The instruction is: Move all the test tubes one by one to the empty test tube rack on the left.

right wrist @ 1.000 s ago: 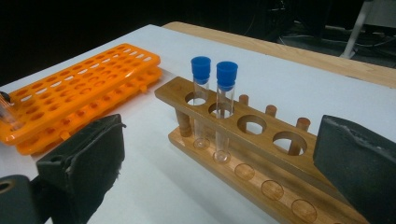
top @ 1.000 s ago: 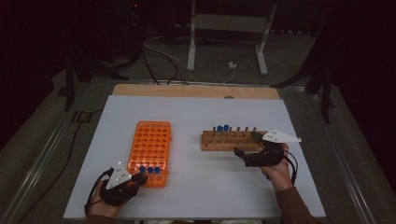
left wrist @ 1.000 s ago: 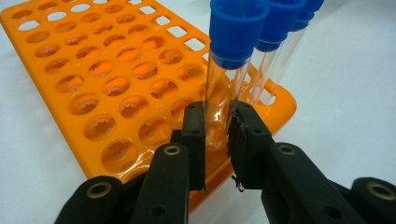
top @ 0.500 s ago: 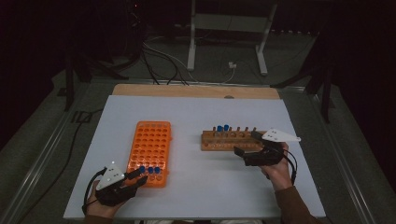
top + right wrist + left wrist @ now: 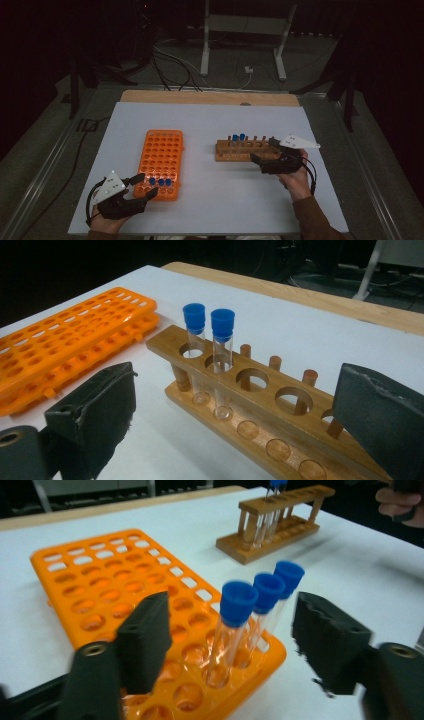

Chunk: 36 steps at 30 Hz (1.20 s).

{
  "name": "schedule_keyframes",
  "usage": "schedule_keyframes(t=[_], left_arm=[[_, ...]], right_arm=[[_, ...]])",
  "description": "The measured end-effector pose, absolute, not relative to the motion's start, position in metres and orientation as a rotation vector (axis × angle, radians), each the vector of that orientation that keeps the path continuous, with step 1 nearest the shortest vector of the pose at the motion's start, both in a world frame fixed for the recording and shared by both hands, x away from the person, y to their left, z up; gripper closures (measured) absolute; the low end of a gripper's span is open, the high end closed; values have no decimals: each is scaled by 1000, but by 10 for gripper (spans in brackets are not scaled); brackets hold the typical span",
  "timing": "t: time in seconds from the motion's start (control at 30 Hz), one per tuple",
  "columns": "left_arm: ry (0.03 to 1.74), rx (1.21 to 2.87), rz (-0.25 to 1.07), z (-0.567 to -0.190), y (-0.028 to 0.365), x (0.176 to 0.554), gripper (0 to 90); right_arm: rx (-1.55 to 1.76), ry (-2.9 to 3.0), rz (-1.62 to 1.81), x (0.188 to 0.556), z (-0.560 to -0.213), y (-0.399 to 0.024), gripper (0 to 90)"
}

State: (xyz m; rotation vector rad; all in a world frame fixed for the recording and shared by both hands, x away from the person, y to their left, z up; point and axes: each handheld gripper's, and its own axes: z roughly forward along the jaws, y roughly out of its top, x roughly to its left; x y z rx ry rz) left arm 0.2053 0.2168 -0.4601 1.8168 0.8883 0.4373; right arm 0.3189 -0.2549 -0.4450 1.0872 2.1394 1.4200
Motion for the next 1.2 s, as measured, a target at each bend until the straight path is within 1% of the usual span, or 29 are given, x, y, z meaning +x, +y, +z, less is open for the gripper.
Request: schedule_keyframes(t=[0.07,0.17,0.27,0.33,0.4,0.43,0.5,0.63,0.77,0.9,1.1,1.2], left_arm=[[885,1802,466,-456,216,205,264],[898,1775,498,-452,217,206,189],[928,1740,518,-448,220,209,153],[950,1729,542,-445,222,211,108],[971,1714,565,-443,223,214,84],[984,1705,574,-442,224,216,55],[1012,1689,598,-441,226,220,23],[1059,1659,619,-440,229,229,15],[1097,1660,615,-448,231,239,15],[1127,1672,613,-455,232,244,16],[1141,1676,613,-458,233,245,16],[1139,1683,610,-458,232,244,16]], right_arm=[[1088,2145,1413,322,-446,-253,62],[1077,2163,1385,327,-446,-249,81],[1073,2174,1364,331,-448,-243,117],[1075,2180,1352,334,-450,-240,136],[1078,2186,1343,337,-452,-237,168],[1079,2186,1339,339,-453,-235,192],[1082,2187,1337,341,-455,-233,244],[1072,2187,1332,347,-458,-228,397],[1068,2180,1334,351,-461,-223,538],[1059,2184,1324,355,-465,-219,662],[1042,2177,1333,357,-467,-213,709],[1021,2178,1322,356,-467,-209,758]])
